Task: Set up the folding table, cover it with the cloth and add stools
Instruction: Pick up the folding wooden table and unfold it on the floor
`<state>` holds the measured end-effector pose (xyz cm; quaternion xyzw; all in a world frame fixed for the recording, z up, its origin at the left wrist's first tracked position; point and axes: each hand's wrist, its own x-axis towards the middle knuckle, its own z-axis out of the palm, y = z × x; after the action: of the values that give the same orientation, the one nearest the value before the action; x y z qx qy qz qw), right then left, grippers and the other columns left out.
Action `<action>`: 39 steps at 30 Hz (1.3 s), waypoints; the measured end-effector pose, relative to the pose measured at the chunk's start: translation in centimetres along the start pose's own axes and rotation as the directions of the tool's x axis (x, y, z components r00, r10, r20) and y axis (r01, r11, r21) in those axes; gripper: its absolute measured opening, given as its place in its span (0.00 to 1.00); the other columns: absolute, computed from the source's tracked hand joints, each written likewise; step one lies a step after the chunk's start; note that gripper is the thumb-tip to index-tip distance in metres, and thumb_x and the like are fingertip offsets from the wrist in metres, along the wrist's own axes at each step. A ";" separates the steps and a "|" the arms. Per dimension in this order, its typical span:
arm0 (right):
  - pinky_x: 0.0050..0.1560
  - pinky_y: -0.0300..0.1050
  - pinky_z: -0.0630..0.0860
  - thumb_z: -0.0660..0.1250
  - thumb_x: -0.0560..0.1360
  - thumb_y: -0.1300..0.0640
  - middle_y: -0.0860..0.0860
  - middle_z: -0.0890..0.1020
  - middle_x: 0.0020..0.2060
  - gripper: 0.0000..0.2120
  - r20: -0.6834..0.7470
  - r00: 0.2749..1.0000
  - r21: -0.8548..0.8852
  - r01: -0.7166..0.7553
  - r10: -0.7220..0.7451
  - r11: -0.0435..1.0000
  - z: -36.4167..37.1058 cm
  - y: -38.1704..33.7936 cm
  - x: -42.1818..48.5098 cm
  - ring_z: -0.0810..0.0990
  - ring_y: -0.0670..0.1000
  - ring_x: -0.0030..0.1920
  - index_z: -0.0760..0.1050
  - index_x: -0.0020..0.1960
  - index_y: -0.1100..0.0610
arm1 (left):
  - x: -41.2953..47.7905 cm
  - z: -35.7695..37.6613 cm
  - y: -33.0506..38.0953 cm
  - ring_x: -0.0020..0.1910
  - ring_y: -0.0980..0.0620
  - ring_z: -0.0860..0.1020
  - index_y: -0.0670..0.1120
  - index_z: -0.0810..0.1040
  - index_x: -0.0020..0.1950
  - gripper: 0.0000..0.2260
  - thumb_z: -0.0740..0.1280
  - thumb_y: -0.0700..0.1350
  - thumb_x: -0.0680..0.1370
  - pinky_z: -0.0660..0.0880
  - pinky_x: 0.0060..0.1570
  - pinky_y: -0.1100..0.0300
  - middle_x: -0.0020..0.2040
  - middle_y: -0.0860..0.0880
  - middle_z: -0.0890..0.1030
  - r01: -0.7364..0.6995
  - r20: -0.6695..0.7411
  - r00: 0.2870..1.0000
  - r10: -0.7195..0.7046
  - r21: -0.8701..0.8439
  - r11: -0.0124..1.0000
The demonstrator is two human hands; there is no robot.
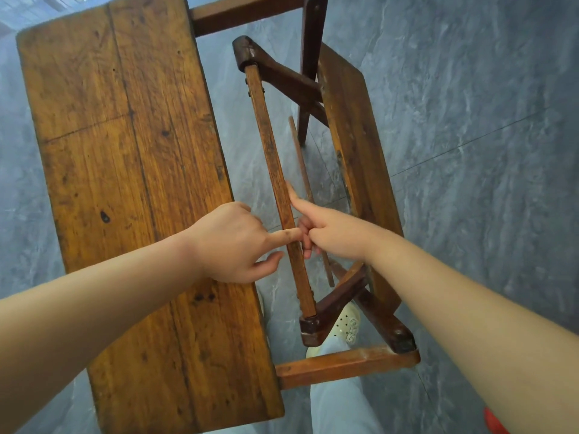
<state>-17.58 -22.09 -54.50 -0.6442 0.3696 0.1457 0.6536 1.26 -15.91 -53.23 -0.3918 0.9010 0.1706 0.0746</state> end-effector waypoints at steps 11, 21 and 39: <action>0.76 0.48 0.49 0.61 0.72 0.59 0.50 0.67 0.73 0.30 0.005 0.992 -0.829 0.076 -0.128 0.554 -6.4 8.2 0.8 0.55 0.50 0.76 0.64 0.73 0.51 | -0.3 0.0 -0.3 0.17 0.58 0.62 0.48 0.75 0.66 0.22 0.52 0.50 0.76 0.56 0.27 0.64 0.19 0.52 0.63 0.021 0.056 0.998 -0.020 -0.018 1.000; 0.73 0.56 0.32 0.69 0.71 0.42 0.56 0.53 0.78 0.36 0.283 0.958 -0.959 0.283 0.046 -0.003 -7.1 9.5 2.0 0.38 0.58 0.77 0.62 0.72 0.57 | -0.7 0.1 -0.4 0.18 0.56 0.61 0.47 0.75 0.67 0.23 0.52 0.50 0.76 0.55 0.28 0.63 0.19 0.52 0.64 0.011 0.055 0.998 -0.011 -0.014 1.000; 0.76 0.54 0.46 0.62 0.69 0.30 0.52 0.76 0.58 0.35 0.398 0.917 -0.906 0.396 0.021 -0.152 -8.0 8.1 2.1 0.69 0.55 0.65 0.72 0.62 0.58 | -0.4 0.3 -0.4 0.18 0.57 0.66 0.45 0.79 0.61 0.22 0.51 0.52 0.78 0.65 0.25 0.62 0.20 0.52 0.68 0.000 0.043 0.999 0.002 -0.065 0.998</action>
<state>-23.91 -29.26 -61.04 -0.9304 -0.0598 0.3616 0.0095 1.84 -15.75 -53.46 -0.3899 0.8933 0.2083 0.0810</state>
